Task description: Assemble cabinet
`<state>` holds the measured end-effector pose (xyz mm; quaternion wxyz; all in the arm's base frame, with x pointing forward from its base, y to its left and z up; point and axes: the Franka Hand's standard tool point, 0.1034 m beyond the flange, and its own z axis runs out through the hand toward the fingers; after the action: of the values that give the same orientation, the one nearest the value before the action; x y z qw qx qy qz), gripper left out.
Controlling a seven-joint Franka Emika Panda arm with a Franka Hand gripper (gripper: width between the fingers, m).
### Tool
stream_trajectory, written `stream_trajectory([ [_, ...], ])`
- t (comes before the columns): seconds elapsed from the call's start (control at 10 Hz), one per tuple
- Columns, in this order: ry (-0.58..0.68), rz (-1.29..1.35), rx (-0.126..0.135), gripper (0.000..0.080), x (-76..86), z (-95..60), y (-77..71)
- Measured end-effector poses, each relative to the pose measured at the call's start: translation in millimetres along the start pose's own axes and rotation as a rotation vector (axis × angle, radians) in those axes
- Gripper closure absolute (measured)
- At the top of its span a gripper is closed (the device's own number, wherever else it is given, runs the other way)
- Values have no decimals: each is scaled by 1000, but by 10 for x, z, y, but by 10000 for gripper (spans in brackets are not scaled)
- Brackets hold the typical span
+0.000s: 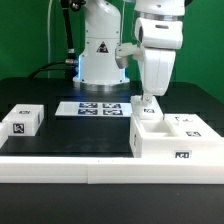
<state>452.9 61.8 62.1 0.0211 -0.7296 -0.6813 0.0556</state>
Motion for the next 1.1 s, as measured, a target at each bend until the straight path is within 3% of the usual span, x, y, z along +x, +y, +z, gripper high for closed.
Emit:
stream_trajectory([
  [0.6, -7, 2, 11, 731, -1, -29, 7],
  [1.1, -9, 20, 5, 731, 13, -76, 8],
])
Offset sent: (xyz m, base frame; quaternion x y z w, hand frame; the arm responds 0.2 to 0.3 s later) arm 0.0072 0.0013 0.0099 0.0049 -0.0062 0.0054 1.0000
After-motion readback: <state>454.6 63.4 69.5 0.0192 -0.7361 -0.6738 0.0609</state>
